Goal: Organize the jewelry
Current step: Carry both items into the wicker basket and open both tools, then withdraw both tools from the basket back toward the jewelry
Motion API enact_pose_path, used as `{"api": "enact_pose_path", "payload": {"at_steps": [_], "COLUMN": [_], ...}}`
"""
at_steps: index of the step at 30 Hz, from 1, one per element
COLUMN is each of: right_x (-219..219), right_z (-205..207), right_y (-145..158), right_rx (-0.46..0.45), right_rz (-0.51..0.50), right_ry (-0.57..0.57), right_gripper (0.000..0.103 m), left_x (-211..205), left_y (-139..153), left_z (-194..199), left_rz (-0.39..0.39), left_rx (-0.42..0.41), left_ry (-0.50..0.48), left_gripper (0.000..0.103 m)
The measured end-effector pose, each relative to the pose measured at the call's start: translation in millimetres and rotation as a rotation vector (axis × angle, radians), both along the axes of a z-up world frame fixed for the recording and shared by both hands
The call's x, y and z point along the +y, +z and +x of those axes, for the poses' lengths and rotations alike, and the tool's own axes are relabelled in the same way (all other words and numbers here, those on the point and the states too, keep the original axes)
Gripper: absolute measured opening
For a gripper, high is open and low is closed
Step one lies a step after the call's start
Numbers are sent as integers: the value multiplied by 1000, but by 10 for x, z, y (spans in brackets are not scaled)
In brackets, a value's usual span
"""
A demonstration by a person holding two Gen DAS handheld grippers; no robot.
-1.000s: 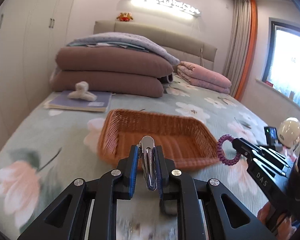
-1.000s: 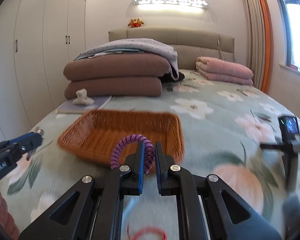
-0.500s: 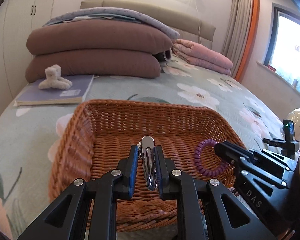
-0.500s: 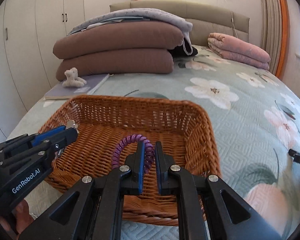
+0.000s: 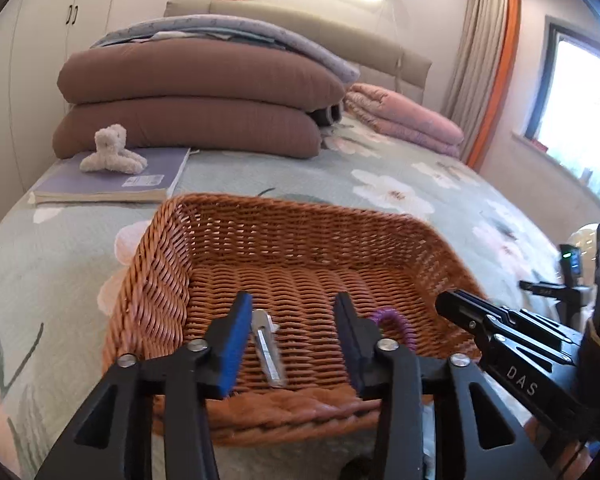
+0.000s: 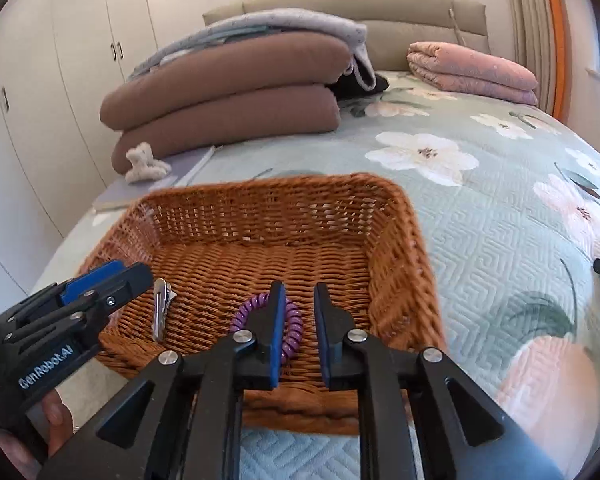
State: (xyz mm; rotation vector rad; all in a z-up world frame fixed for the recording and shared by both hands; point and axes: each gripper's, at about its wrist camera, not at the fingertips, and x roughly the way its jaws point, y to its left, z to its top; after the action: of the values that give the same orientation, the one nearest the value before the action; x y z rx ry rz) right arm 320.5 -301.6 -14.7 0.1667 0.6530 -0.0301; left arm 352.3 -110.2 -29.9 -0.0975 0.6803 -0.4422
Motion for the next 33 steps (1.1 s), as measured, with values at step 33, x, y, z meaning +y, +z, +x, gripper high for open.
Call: {"api": "enact_pose_path", "payload": {"at_steps": [33], "right_x": [626], "right_z": [-2291], "right_y": [-317], "right_rx": [56], "right_rz": [91], "right_ry": [78], "right_gripper": [50], "left_x": [1353], "left_y": [-276], "left_z": [-2079], "left_rz": [-47], "left_rx": [176], "left_ry": [45], "left_gripper": [58]}}
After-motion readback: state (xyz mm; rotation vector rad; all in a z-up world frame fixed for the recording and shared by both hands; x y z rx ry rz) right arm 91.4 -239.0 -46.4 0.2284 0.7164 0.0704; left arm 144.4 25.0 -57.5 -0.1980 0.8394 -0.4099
